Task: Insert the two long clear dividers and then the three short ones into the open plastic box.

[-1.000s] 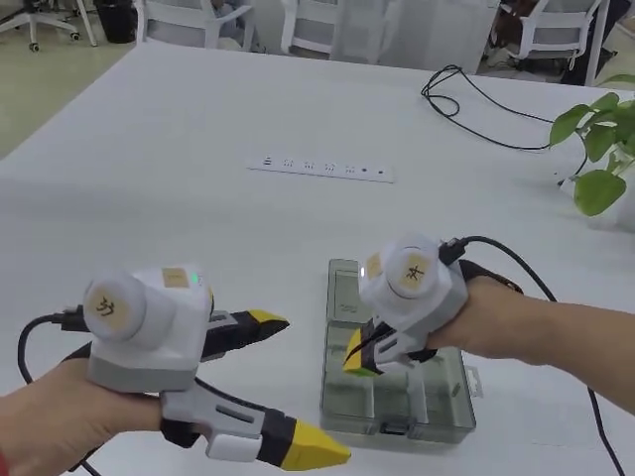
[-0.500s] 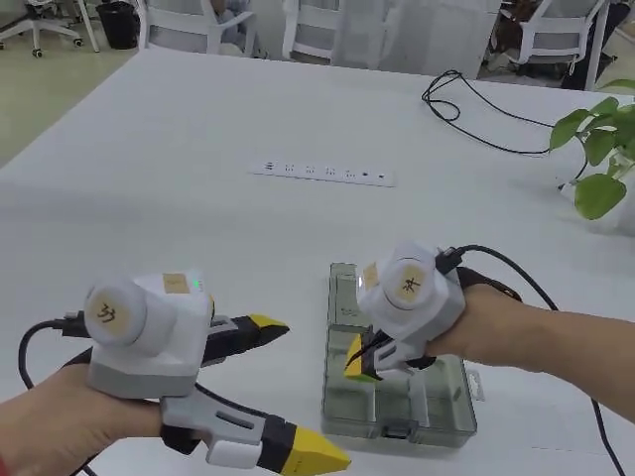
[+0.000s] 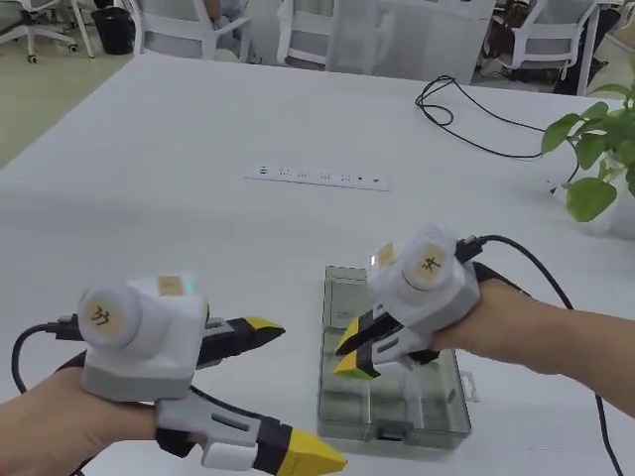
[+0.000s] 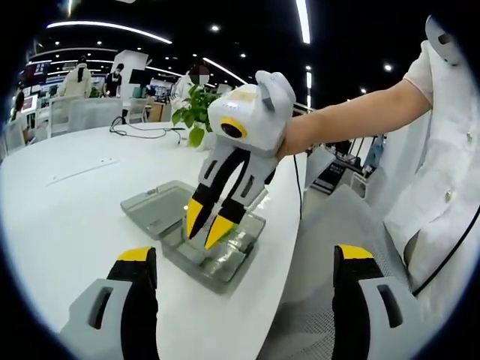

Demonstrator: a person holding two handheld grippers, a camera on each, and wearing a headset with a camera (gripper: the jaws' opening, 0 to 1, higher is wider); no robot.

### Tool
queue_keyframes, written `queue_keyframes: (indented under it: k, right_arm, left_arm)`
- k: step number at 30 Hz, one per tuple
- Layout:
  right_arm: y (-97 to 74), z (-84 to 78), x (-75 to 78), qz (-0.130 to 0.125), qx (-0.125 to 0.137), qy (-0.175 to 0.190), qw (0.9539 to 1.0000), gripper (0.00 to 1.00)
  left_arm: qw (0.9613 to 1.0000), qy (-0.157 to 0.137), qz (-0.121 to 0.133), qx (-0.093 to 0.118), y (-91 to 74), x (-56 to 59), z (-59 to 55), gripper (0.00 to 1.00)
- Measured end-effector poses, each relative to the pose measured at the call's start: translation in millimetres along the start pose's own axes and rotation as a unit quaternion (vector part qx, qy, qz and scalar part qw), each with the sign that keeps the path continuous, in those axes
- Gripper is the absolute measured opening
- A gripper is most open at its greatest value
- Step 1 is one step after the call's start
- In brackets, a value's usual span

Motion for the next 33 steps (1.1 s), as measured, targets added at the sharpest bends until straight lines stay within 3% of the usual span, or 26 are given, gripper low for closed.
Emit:
queue_keyframes:
  k: [10,17,23,33]
  right_arm:
    - [-29.8,4.9,-0.8,-0.006,0.032,0.010,0.9994,0.21]
    - [-53.9,-1.2,-0.3,-0.011,0.048,0.024,0.9985,0.27]
    - [-77.7,-14.5,2.3,-0.020,0.051,0.028,0.9981,0.32]
    - [-108.4,-47.7,5.6,-0.037,0.035,0.040,0.9979,0.38]
  left_arm:
    - [1.0000,0.001,0.000,0.002,0.3,0.3,1.1,1.00]
    - [1.0000,0.001,-0.001,0.000,0.6,0.4,1.2,1.00]
    - [1.0000,0.002,-0.002,-0.002,0.7,0.9,1.7,1.00]
    - [1.0000,0.002,-0.001,-0.002,-0.1,0.1,2.5,1.00]
Point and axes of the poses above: the centre of the closed fingertips' face, and the gripper's own axes: y roughly forward along the fingers, x roughly to its right, z roughly out of its top, the point moved 2 cm from there along -y, roughly backward along the fingers, and after that the axes turned 10 degrees about y, right-handed, at the moved point
